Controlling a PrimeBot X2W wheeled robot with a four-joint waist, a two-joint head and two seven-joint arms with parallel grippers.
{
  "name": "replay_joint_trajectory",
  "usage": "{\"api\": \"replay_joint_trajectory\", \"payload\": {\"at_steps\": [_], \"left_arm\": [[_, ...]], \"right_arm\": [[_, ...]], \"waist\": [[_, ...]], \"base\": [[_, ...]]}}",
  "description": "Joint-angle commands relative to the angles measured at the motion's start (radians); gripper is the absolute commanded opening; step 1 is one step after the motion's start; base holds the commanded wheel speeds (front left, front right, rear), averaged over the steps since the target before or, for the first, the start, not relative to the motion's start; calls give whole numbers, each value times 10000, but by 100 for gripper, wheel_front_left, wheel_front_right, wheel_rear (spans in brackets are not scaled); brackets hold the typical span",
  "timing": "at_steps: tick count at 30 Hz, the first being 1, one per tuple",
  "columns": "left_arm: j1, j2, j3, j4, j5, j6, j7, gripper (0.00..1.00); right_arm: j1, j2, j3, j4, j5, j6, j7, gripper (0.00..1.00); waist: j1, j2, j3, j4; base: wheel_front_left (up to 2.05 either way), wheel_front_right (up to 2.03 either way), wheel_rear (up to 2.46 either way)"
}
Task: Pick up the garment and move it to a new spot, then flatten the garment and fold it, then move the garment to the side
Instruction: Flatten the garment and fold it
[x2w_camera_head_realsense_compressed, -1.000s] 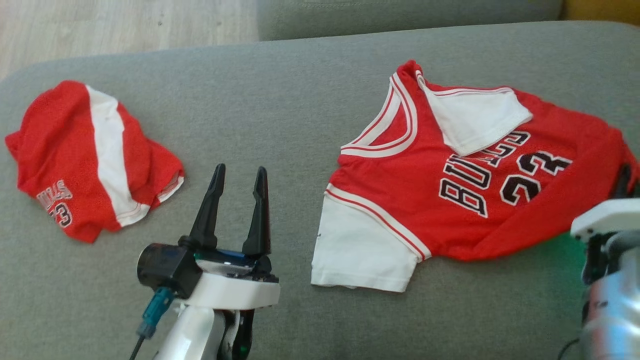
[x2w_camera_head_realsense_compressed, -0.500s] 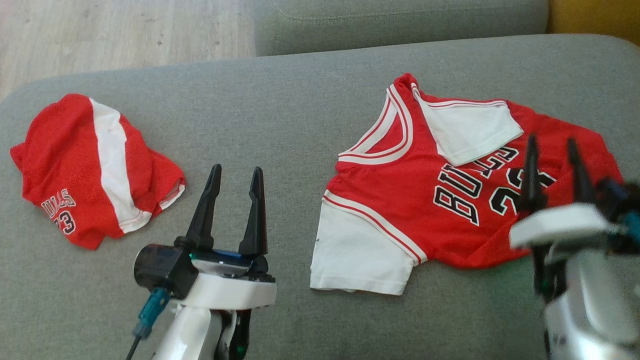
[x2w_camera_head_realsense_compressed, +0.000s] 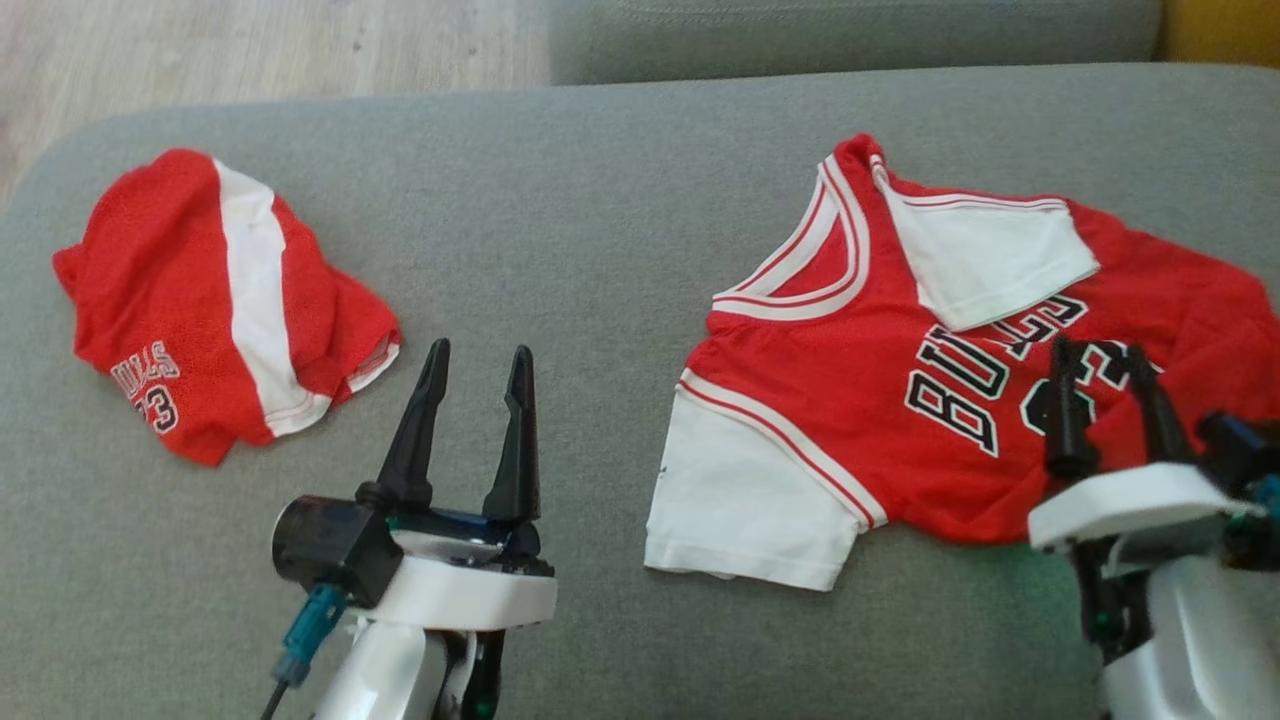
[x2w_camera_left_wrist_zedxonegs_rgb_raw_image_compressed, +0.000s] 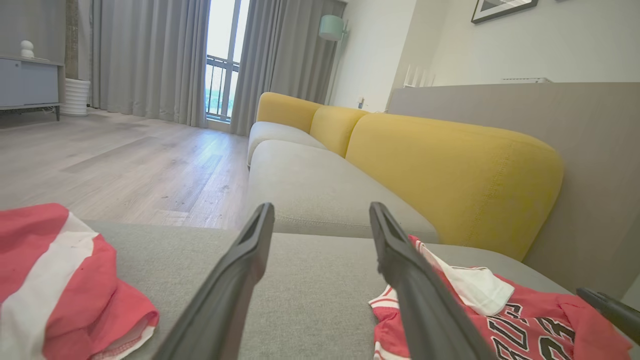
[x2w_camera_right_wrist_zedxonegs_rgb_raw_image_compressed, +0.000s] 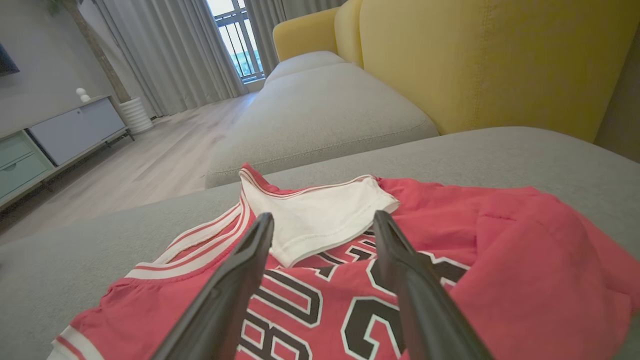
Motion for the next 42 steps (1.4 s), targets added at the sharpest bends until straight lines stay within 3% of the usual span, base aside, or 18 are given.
{"api": "replay_joint_trajectory", "payload": {"at_steps": [1, 6, 12, 17, 22, 23, 24, 34, 42], "left_arm": [[-398, 18, 213, -376, 79, -37, -51, 100], [-581, 18, 5, -367, 5, -26, -51, 100], [-817, 18, -209, -338, -50, 2, -51, 100], [-1007, 18, -403, -359, -122, 22, -51, 100], [-1150, 18, -517, -347, -169, 71, -51, 100], [-1160, 18, -531, -341, -175, 79, -51, 100], [-1170, 18, -543, -331, -179, 84, -51, 100], [-1138, 18, -610, -240, -262, 118, -51, 100], [-1126, 18, -878, -326, -480, 168, -51, 100]], "right_arm": [[-641, -40, 32, -279, -10, -7, 139, 100], [-1858, -40, -1381, 566, -261, -7, 848, 100], [-3843, -40, -3577, 2612, -807, -7, 1753, 100], [-5189, -40, -5188, 4217, -1936, -7, 2097, 100], [-6074, -40, -6159, 5349, -2608, -7, 2014, 100], [-6228, -40, -6211, 5528, -2669, -7, 1913, 59], [-6408, -40, -6146, 5700, -2652, -7, 1736, 0], [-7509, -39, -4357, 6445, -2284, -7, -207, 0], [-8956, -117, -2795, 6517, -1905, -7, -380, 0]], "waist": [[0, 0, 184, 153], [0, 0, 601, 494], [0, 0, 1058, 906], [0, 0, 1379, 1211], [0, 0, 1547, 1392], [0, 0, 1563, 1410], [0, 0, 1574, 1423], [0, 0, 1380, 1386], [0, 0, 1452, 1918]], "base": [[0, 0, 0], [0, 0, 0], [0, 0, 0], [0, 0, 0], [0, 0, 0], [0, 0, 0], [0, 0, 0], [0, 0, 0], [0, 0, 0]]}}
